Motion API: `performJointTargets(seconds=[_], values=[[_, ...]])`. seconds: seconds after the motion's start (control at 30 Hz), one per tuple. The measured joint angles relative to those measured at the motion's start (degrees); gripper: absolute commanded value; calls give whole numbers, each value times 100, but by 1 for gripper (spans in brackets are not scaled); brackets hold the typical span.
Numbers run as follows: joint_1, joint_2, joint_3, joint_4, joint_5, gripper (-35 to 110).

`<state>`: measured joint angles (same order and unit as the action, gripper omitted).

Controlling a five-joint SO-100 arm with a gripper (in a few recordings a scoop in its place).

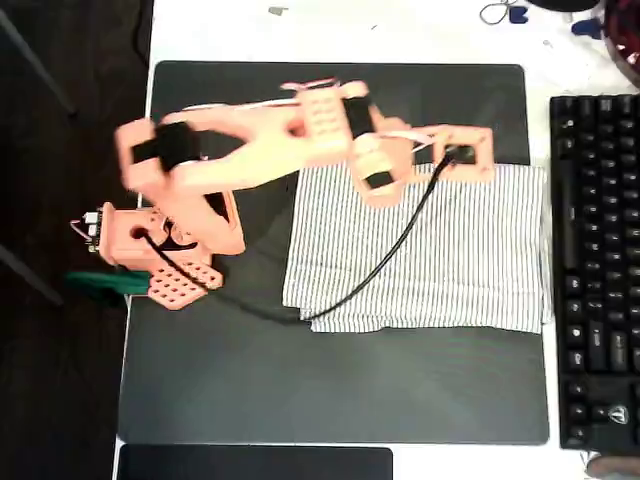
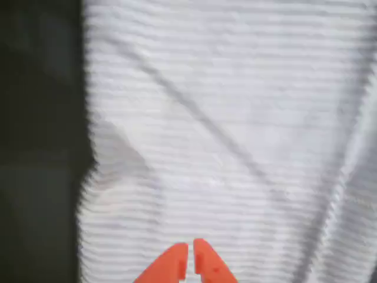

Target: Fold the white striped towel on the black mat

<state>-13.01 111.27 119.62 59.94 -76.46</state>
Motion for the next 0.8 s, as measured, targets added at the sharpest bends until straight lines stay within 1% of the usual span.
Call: performJointTargets(seconds=[0.3,0.6,0.8], values=[[650,3050,2751,-141,-229,0],[949,5326,4509,-70,-615,0],[993,6530,5221,439,-677,0]])
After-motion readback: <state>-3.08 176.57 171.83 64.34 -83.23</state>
